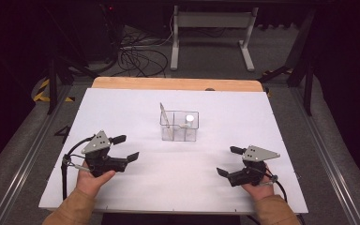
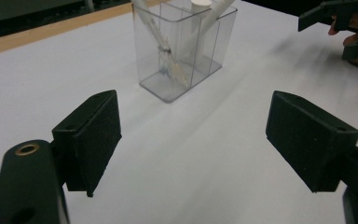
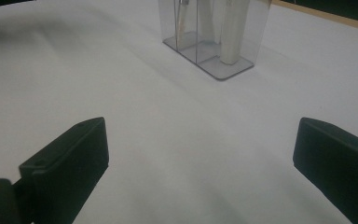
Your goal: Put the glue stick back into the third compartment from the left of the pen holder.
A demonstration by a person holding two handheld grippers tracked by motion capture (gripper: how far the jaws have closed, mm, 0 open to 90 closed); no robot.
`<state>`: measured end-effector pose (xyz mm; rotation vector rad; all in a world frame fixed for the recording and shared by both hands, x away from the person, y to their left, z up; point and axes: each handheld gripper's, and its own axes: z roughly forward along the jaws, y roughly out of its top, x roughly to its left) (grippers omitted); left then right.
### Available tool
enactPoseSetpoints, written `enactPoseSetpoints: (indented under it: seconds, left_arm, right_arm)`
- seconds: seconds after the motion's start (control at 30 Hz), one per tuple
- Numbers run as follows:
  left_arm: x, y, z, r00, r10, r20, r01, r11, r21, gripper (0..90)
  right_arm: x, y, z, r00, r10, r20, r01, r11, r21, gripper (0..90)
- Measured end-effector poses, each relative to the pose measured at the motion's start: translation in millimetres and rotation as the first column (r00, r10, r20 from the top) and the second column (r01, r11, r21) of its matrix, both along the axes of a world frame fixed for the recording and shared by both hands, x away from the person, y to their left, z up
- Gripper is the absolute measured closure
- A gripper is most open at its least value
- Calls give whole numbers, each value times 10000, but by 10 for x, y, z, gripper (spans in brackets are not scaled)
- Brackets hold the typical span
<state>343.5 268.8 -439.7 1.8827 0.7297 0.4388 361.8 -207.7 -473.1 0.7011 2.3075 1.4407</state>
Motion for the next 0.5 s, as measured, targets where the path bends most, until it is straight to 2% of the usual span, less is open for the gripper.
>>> enactPoseSetpoints:
  seconds: [0.13,0.17,0.3,0.4,0.5]
  left_arm:
    - [-46,48,-89,9999,65,-139,-63,9999,109,184]
    - [-51,66,-111,9999,129,-70,-127,9998,166,183]
    - [-85,129,-196,9992,281,-298,-281,9996,-12,180]
    - [-120,175,-248,9986,462,-263,-465,9988,-137,182]
    - [-165,213,-311,9972,706,-228,-708,9975,-83,183]
  right_arm:
    - [-2,0,1,10000,-8,-8,8,10000,14,37]
    - [-2,0,1,10000,-11,-7,11,10000,16,37]
    - [-4,0,2,10000,-12,-7,12,10000,18,37]
    - [-5,0,2,10000,-8,-8,8,10000,19,36]
    - [-4,-2,3,10000,-7,-14,7,10000,26,36]
